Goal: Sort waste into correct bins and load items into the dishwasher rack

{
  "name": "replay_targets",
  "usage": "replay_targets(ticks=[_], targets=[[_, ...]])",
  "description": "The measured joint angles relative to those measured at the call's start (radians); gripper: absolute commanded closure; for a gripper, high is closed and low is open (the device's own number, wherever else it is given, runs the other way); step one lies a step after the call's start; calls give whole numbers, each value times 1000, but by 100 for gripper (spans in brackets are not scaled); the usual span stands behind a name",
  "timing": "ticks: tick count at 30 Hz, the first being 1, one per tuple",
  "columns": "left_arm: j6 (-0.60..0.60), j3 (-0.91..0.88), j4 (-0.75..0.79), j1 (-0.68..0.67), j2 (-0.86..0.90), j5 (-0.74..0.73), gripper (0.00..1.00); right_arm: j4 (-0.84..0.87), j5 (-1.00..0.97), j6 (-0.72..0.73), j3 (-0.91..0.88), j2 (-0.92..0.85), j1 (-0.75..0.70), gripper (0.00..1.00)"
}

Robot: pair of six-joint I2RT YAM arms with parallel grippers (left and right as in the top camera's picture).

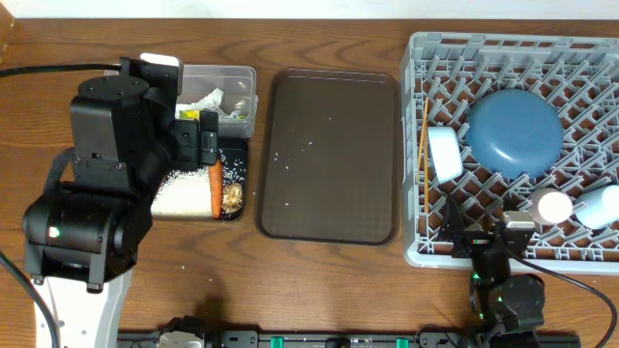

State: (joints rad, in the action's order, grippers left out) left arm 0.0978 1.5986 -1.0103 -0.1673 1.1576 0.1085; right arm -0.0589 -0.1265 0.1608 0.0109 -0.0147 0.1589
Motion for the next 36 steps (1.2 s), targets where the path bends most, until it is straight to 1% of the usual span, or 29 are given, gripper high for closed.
replay_targets(ticks=[21, 27, 31, 33, 36], targets=[[0, 0, 0, 0, 0, 0, 2, 0, 0, 0, 0, 0, 0, 1], [0, 0, -90, 0, 0, 31, 2, 0, 0, 0, 0, 0, 0, 1], [1, -8, -108, 0, -4, 39, 2, 0, 0, 0, 0, 0, 0, 1], [0, -38, -87, 0, -19, 41, 2, 0, 0, 0, 0, 0, 0, 1], [1, -129, 44, 1, -72, 39, 2, 0, 0, 0, -1, 0, 0, 1]])
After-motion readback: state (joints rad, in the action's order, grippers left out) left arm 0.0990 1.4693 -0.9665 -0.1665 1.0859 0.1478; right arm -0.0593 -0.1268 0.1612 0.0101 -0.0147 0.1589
